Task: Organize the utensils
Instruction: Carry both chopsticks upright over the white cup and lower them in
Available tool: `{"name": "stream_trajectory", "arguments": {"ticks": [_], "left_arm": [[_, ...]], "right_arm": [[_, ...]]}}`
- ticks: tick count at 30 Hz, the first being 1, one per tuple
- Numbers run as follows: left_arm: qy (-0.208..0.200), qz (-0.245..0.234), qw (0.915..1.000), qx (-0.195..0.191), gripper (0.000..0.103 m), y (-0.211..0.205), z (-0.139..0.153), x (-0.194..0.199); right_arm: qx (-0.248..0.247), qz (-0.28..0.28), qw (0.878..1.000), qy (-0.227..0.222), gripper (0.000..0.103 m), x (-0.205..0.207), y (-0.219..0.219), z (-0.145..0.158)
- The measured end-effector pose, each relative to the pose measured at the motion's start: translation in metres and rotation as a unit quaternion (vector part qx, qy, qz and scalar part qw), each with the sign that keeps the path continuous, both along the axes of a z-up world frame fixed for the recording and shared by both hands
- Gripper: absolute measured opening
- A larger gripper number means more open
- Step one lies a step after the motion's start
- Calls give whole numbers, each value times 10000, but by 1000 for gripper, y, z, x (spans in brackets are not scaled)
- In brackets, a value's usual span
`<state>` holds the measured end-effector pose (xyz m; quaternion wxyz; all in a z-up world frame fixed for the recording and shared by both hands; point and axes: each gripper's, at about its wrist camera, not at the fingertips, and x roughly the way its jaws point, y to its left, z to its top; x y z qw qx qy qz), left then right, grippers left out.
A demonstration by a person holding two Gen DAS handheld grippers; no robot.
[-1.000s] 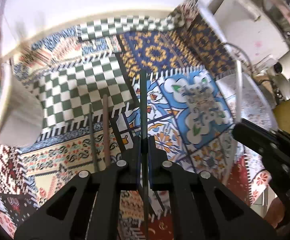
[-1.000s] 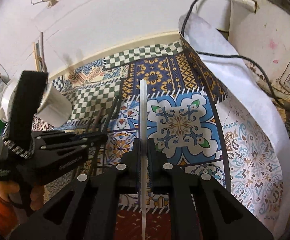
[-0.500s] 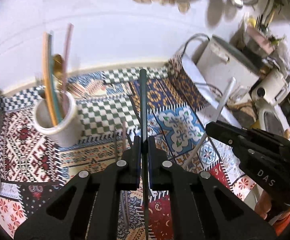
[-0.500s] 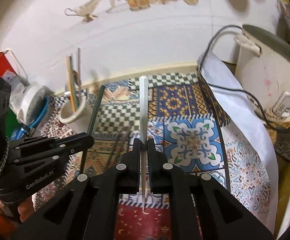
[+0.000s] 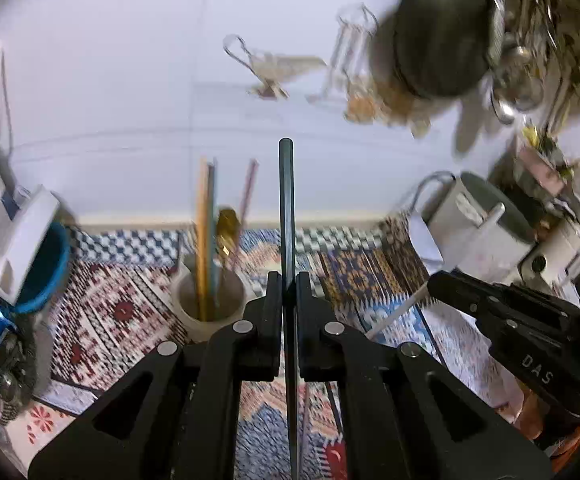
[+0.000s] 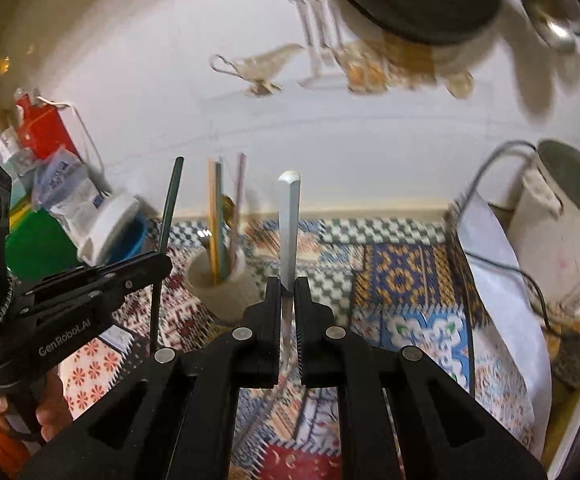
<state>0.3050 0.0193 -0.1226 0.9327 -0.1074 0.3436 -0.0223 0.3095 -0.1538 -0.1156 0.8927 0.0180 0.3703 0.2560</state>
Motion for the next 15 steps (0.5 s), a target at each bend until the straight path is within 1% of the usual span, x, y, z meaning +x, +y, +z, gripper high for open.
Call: {"name": "stream_trajectory", "arguments": {"ticks": [6,12,15], "left_arm": [[-341,364,9988,24,4,27,23,11],[-640,656,9957,116,4,52,45,30],[-792,705,9943,117,4,60,54,41]], "right_arm": [[83,260,9992,-284,6,11,23,20],[158,486,9977,-435,6,23,41,31],[220,595,9969,-475,6,30,49,34]]}}
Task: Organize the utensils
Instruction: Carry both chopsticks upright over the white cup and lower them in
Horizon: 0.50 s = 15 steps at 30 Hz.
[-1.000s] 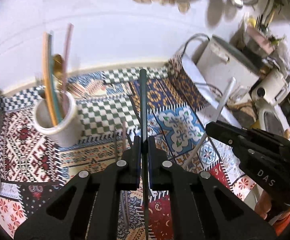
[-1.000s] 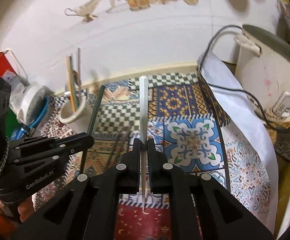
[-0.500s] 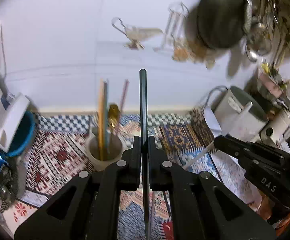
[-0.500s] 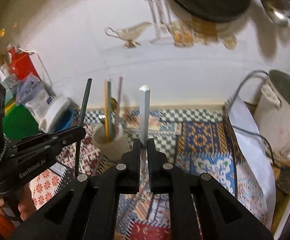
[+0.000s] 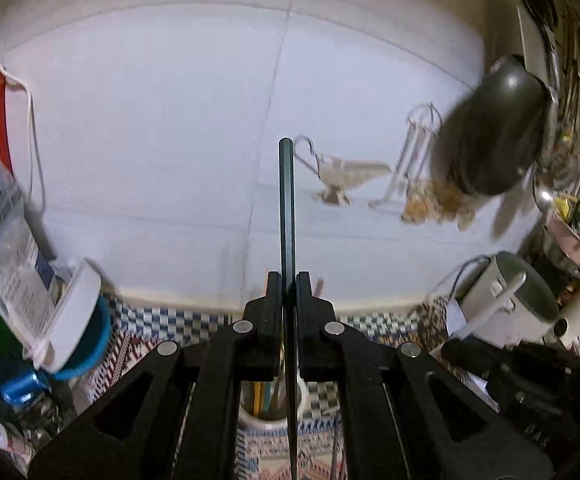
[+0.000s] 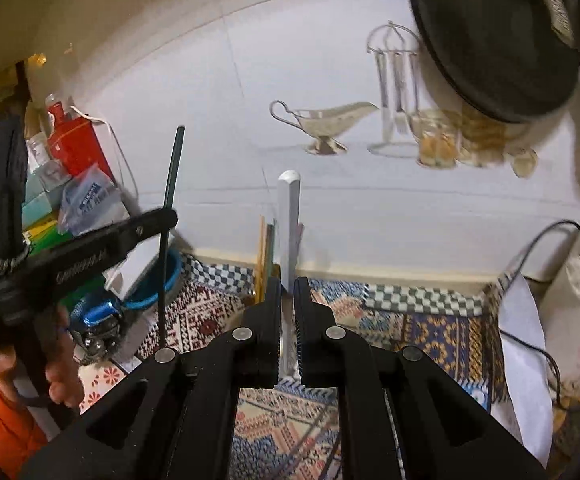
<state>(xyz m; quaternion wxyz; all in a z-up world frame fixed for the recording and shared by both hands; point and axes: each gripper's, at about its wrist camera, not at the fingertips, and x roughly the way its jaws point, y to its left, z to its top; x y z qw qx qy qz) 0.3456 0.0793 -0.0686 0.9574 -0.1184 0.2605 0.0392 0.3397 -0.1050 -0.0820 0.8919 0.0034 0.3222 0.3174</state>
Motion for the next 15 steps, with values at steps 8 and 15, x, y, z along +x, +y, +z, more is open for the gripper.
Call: {"name": "stream_trajectory", "arguments": {"ticks": [8,15], "left_arm": [[-288,232,9992,118,4,5,-3,26],[-409,611,9972,130,4,13,-38,49]], "right_arm": [[93,236,9997,-49,6,19,21,2],[74,464,9989,-1,6,29,38,-3]]}}
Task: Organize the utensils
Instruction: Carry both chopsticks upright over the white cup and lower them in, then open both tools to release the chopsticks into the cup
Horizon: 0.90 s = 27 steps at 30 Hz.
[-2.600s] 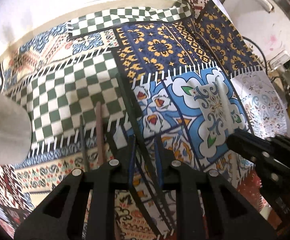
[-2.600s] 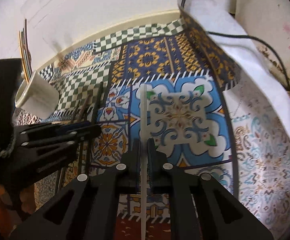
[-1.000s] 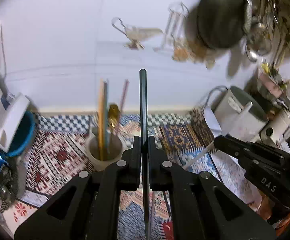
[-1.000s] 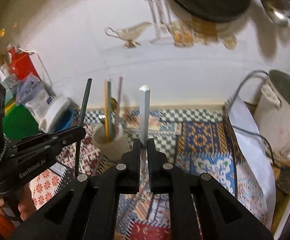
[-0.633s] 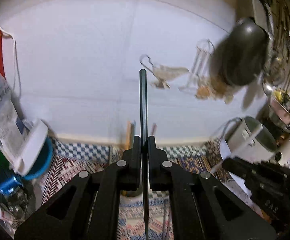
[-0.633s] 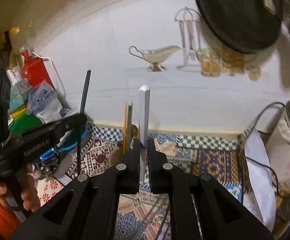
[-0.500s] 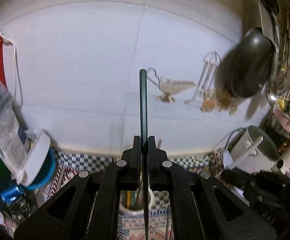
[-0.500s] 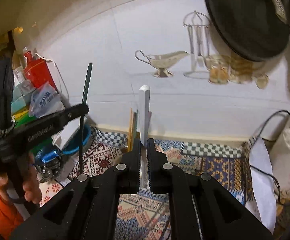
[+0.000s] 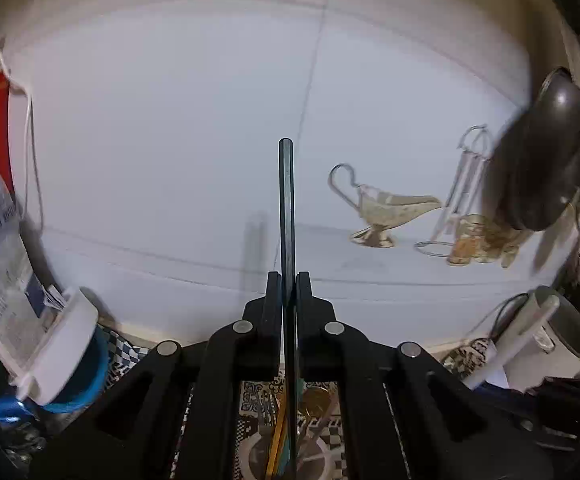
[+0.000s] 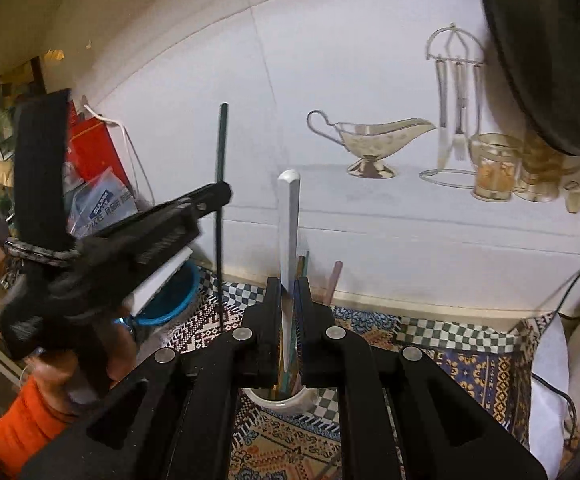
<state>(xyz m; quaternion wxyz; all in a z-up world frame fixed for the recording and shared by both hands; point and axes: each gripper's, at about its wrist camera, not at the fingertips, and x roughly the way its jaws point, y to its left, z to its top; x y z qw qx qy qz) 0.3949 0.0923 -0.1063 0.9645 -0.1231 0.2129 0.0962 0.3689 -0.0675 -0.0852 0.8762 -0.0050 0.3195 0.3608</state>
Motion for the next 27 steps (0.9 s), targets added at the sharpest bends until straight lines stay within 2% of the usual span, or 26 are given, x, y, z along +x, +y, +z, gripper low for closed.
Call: {"name": "stream_trajectory", "arguments": {"ticks": [4,12,18,27], "left_arm": [[113,114,9997,-160,4,7,-27,12],[495,217,9985,-125,4,8,-84,18],[763,157,9969,-148,4,5,-111,8],[1299,20,9911,-294,5,4,-127,-11]], "right_arm": [[-80,67,9998,140,6,8,5,-11],[-326,157,9979,535,6,25,15,-43],[-471,240,9951,839,6,31,26,-65],[-660,308,9907,1151,6,32,38,-88]]}}
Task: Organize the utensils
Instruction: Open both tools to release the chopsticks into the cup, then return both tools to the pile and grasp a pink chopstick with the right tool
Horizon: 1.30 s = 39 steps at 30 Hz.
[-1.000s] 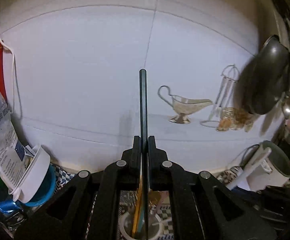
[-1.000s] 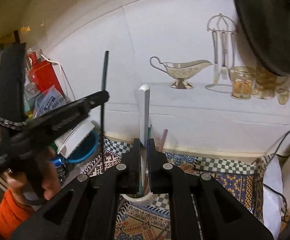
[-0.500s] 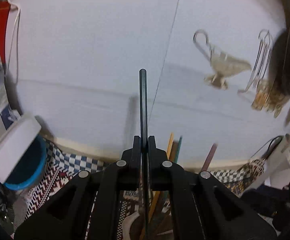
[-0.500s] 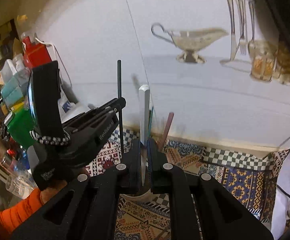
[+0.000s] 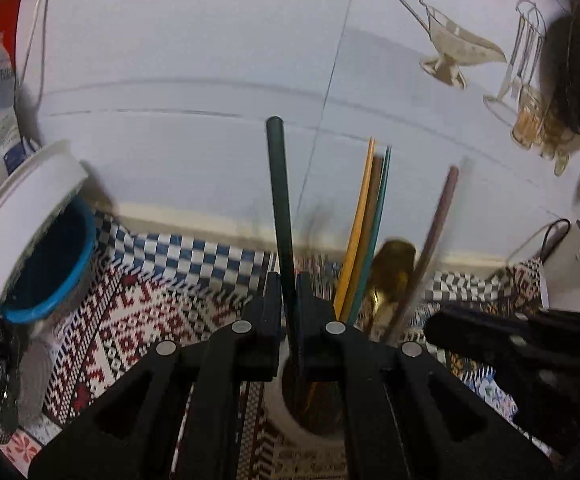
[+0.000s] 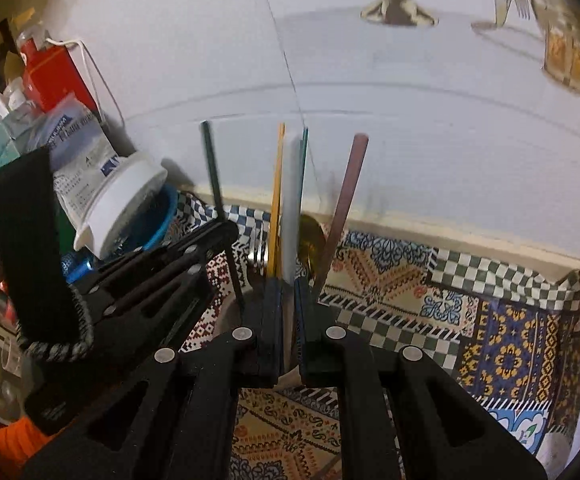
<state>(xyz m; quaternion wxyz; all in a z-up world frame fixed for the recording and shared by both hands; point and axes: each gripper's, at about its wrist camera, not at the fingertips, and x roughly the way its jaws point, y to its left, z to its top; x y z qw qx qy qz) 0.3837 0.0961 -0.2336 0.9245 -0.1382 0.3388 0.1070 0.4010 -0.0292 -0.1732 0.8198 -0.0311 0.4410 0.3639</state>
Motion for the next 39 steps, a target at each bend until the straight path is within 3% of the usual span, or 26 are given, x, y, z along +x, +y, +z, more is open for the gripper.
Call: {"name": "stream_trajectory", "arguments": {"ticks": [7,12,16,23,26,29,33,39], "left_arm": [[401,-231,9989,43,5,-11,0,-14],[467,-331,9982,160,6,-18,14,-27],[444,-396,9980,225,9,-26,30,-41],[376,-499,9974,351,30,-39,54,-70],[392,-545,9971,357,41,-44,57,-82],[507,-584,9966,298,47,-46,54,-92],[774,-584,9950,242,48,-46,39,-102],[1294,-538,9899,191,48,-43,0,-120]], "right_arm": [[-155,-27,9996,254,6,1,-2,-13],[-169,-54,9997,189,6,-10,-12,-4],[-130,-140,9998,57,17,-19,-23,5],[-52,-391,9991,-172,32,-41,-47,22],[-42,-501,9985,-197,32,-51,-58,25],[-65,-613,9979,-198,32,-59,-67,24],[-164,-720,9972,-91,32,-69,-75,15],[-550,-900,9936,404,32,-77,-87,-32]]}}
